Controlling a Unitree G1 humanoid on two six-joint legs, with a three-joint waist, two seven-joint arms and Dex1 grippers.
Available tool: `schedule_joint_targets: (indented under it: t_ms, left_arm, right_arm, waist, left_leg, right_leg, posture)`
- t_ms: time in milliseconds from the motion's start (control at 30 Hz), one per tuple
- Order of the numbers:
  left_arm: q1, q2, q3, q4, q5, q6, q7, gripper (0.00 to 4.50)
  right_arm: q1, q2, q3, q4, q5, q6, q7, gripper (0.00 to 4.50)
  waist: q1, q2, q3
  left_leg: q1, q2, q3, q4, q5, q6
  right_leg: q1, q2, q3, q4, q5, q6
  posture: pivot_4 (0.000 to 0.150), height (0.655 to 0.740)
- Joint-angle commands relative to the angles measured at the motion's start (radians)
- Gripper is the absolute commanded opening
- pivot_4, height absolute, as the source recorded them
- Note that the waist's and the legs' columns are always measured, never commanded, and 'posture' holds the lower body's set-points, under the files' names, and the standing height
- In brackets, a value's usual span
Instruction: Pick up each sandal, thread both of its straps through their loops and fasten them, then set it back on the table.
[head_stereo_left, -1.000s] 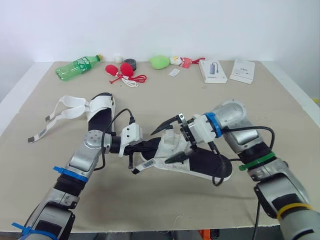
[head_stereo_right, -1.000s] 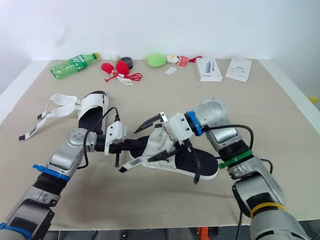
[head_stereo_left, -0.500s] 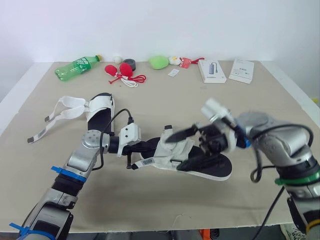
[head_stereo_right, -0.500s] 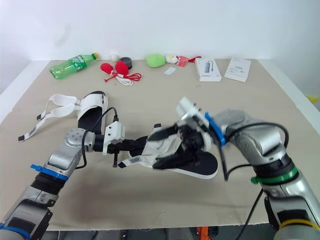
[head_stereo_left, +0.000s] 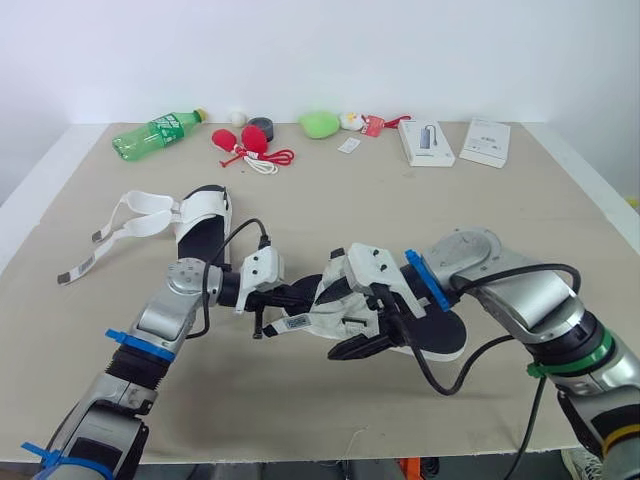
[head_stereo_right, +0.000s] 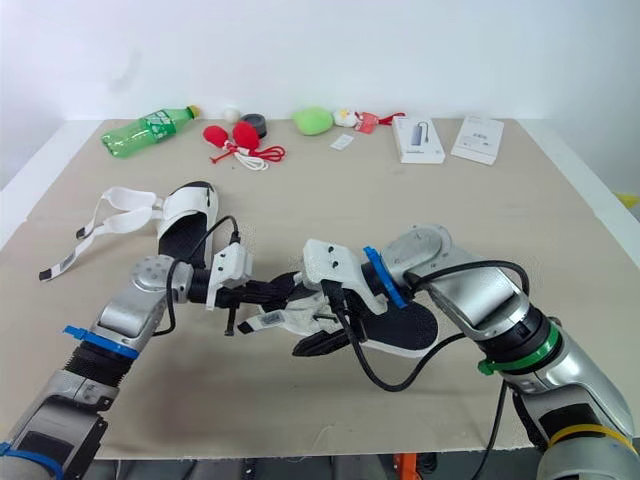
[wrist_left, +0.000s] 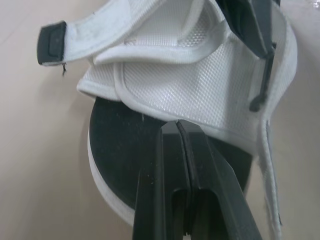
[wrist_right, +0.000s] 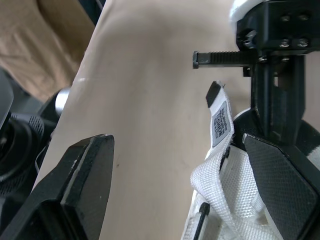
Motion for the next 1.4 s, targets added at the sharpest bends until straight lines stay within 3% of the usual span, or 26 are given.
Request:
schedule_joint_targets:
  t_ms: [33,433,1100,1400]
  left_arm:
    - [-0.014,-0.002,-0.002,0.0,0.006,-0.01,0.001,0.0]
    - [-0.011,-0.019,-0.002,0.006,0.018,-0.018,0.01,0.0]
    - [-0.02,-0.022,0.0,0.025,0.02,-0.021,0.014,0.0]
    - [-0.019,-0.024,0.0,0.029,0.016,-0.021,0.013,0.0]
  right_arm:
    - [-0.032,-0.011,0.031,-0.021,-0.046,-0.017,0.048,4.42]
    - [-0.134,0.041,0.116,0.06,-0.155,-0.046,0.153,4.42]
    - [-0.052,-0.09,0.085,0.058,-0.171,-0.247,0.344,4.42]
    - [0.032,-0.156,0.058,0.121,-0.228,-0.512,0.344,4.42]
  waist:
    - [-0.001,0.0,0.0]
    - [0.0,0.0,0.0]
    - [0.0,0.0,0.0]
    - [0.003,0.0,0.0]
  left_leg:
    - [0.0,0.0,0.0,0.0,0.0,0.0]
    - [0.0,0.0,0.0,0.0,0.0,0.0]
    - [0.0,0.0,0.0,0.0,0.0,0.0]
    - [0.0,-0.001,0.001,0.001,0.0,-0.001]
  right_leg:
    - [0.0,0.0,0.0,0.0,0.0,0.0]
    - [0.0,0.0,0.0,0.0,0.0,0.0]
    - [0.0,0.0,0.0,0.0,0.0,0.0]
    - [0.001,-0.001,0.0,-0.001,0.0,0.0]
  posture:
    - [0.15,0.74]
    - [0.15,0.74]
    - [0.15,0.74]
    - [0.15,0.74]
